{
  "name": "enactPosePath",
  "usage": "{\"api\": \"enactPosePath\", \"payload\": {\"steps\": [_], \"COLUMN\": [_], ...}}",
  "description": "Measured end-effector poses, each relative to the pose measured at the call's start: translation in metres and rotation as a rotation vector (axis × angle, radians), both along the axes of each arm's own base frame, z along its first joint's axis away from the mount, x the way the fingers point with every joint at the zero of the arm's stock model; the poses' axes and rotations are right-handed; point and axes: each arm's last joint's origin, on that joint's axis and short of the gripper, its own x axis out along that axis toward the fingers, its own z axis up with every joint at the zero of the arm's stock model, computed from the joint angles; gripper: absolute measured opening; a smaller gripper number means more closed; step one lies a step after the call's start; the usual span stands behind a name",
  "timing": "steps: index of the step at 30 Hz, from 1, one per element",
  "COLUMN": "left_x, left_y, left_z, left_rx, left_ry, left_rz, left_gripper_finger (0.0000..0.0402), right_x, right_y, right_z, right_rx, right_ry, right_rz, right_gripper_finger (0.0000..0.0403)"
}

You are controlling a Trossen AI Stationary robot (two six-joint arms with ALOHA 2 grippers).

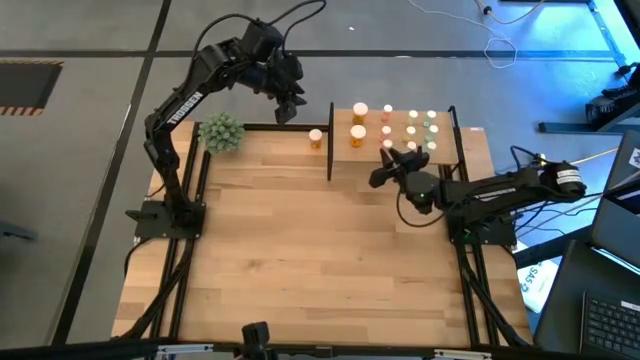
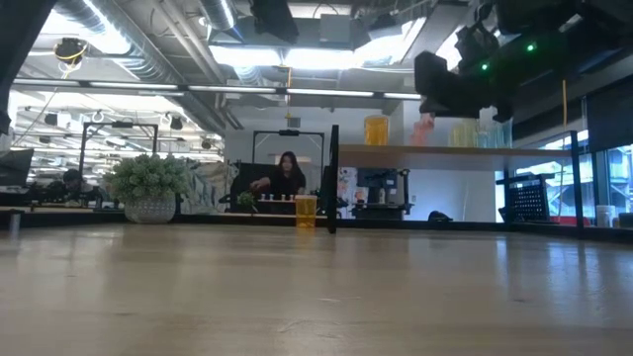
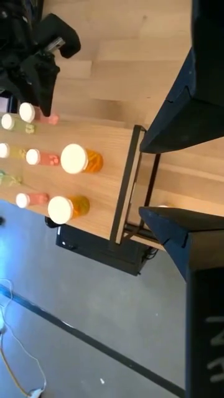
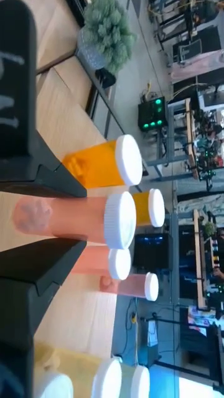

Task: Pick and place medicine bottles onto shelf by color
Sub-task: Put the pink pill bottle on the shelf aligned with the other pink pill bottles

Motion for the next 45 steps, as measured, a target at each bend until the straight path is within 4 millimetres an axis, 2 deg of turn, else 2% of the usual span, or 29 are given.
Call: {"api": "enactPosePath", "payload": {"steps": [12, 22, 45], "left_x": [0.0, 0.0, 0.0], "left_y": [0.0, 0.0, 0.0], "left_z": [0.0, 0.0, 0.0], "left_rx": [-0.005, -0.005, -0.004], "left_ry": [-0.002, -0.002, -0.003], "left_rz": [0.004, 0.004, 0.004], "left_gripper_finger": [0.0144, 0.0144, 0.0144], "right_x": [0.006, 0.009, 0.01], "right_y": [-0.001, -0.01, -0.012], "right_z": [-0.014, -0.024, -0.026], "right_rx": [0.001, 0.016, 0.019], "right_ry": [0.046, 0.07, 0.082], "right_rz": [-0.048, -0.086, -0.088], "right_gripper_finger": [0.0106, 0.0106, 0.0106]}}
